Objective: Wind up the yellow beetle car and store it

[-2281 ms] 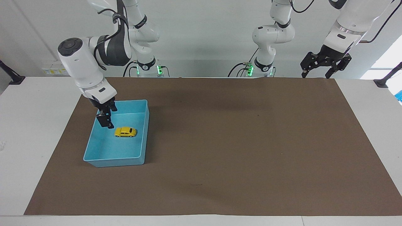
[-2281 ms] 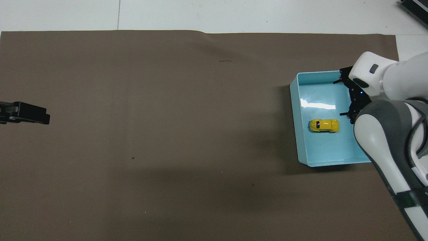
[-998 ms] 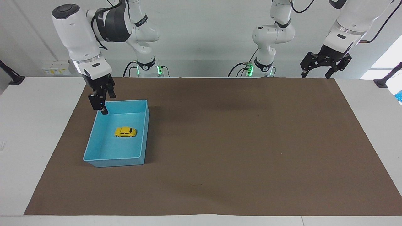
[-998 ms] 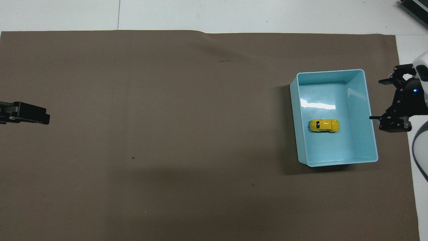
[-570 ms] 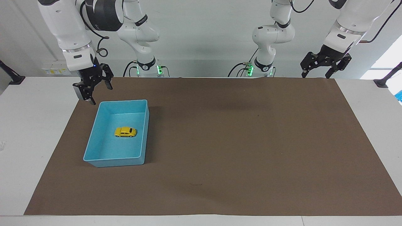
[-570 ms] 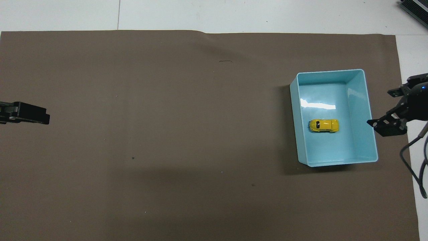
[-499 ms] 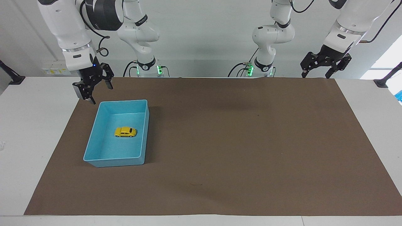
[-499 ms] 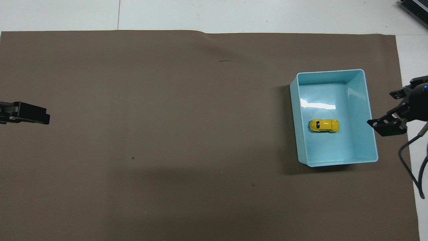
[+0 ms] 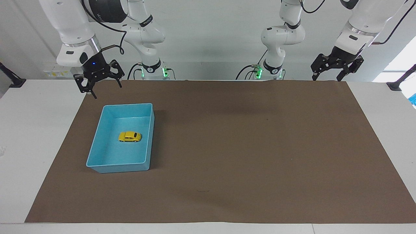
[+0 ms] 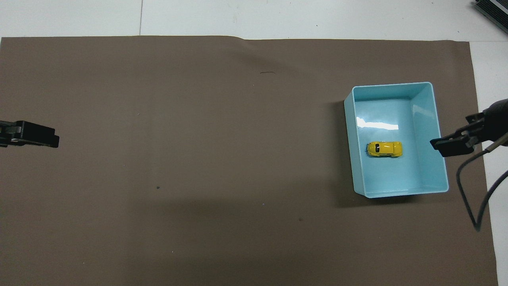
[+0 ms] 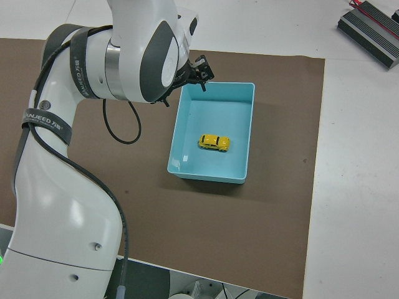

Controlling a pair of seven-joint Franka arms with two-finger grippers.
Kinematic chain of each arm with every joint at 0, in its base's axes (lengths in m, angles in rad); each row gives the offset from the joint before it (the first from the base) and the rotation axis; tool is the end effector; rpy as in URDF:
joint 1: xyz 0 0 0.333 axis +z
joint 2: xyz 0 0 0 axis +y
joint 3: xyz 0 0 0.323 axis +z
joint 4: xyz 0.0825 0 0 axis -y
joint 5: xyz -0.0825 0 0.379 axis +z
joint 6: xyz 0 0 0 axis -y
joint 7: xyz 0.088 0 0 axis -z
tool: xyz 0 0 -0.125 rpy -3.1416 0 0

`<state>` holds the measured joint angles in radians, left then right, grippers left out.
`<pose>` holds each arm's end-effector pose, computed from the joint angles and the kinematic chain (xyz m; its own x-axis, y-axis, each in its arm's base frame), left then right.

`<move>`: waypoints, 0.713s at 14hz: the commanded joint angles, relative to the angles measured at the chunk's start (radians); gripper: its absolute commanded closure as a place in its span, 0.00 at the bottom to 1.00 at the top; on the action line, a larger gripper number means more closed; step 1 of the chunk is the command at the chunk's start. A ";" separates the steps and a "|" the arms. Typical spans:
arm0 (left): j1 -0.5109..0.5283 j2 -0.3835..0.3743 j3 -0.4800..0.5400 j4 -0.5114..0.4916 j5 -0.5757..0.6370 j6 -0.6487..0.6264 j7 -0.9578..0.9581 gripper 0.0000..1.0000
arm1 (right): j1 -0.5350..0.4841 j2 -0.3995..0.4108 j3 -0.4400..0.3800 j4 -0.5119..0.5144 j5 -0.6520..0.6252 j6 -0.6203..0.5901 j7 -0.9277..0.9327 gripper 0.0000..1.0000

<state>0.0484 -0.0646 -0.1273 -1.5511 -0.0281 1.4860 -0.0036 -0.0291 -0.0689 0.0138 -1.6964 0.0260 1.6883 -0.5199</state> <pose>0.5182 -0.0472 0.6495 0.9970 -0.0773 -0.0011 -0.0773 -0.9968 0.0198 0.5386 -0.0050 0.6024 0.8745 0.4807 0.0651 0.4812 -0.8766 0.0085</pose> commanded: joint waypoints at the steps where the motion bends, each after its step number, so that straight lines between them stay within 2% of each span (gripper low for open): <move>1: 0.021 -0.014 -0.008 -0.007 -0.013 -0.012 0.016 0.00 | 0.002 -0.009 -0.006 0.012 0.012 -0.047 0.108 0.00; 8: 0.021 -0.012 -0.008 -0.007 -0.013 -0.012 0.016 0.00 | 0.002 -0.009 0.006 0.054 0.011 -0.073 0.386 0.00; 10: 0.021 -0.012 -0.008 -0.007 -0.013 -0.012 0.016 0.00 | 0.003 -0.009 0.008 0.054 0.009 -0.073 0.412 0.00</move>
<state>0.0484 -0.0646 -0.1273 -1.5511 -0.0281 1.4860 -0.0036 -0.0259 -0.0744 0.0189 -1.6525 0.0260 1.6366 -0.1489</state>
